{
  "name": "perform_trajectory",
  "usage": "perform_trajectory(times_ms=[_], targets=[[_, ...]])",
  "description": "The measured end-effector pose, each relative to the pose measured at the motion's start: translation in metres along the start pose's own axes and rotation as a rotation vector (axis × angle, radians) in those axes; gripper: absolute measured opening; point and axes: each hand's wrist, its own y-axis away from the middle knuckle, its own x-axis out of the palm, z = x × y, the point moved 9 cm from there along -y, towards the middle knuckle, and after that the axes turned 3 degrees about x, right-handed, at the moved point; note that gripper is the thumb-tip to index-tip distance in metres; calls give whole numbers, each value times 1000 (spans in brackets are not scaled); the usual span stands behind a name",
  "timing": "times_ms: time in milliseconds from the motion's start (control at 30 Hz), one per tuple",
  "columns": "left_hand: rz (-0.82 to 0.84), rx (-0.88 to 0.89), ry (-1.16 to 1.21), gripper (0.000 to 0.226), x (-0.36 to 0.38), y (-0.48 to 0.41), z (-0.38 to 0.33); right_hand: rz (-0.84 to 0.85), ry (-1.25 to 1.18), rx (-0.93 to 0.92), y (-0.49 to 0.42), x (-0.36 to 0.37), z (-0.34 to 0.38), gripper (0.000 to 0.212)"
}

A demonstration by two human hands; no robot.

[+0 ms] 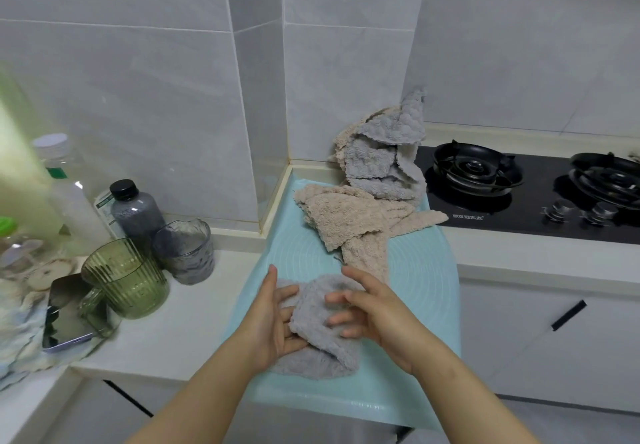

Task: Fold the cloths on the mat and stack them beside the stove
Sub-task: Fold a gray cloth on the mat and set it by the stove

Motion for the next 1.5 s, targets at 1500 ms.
perform_trajectory(times_ms=[1500], targets=[[-450,198,-1018,95,-63,7,-19,-328,1199,-171,-30,23,-40,48]])
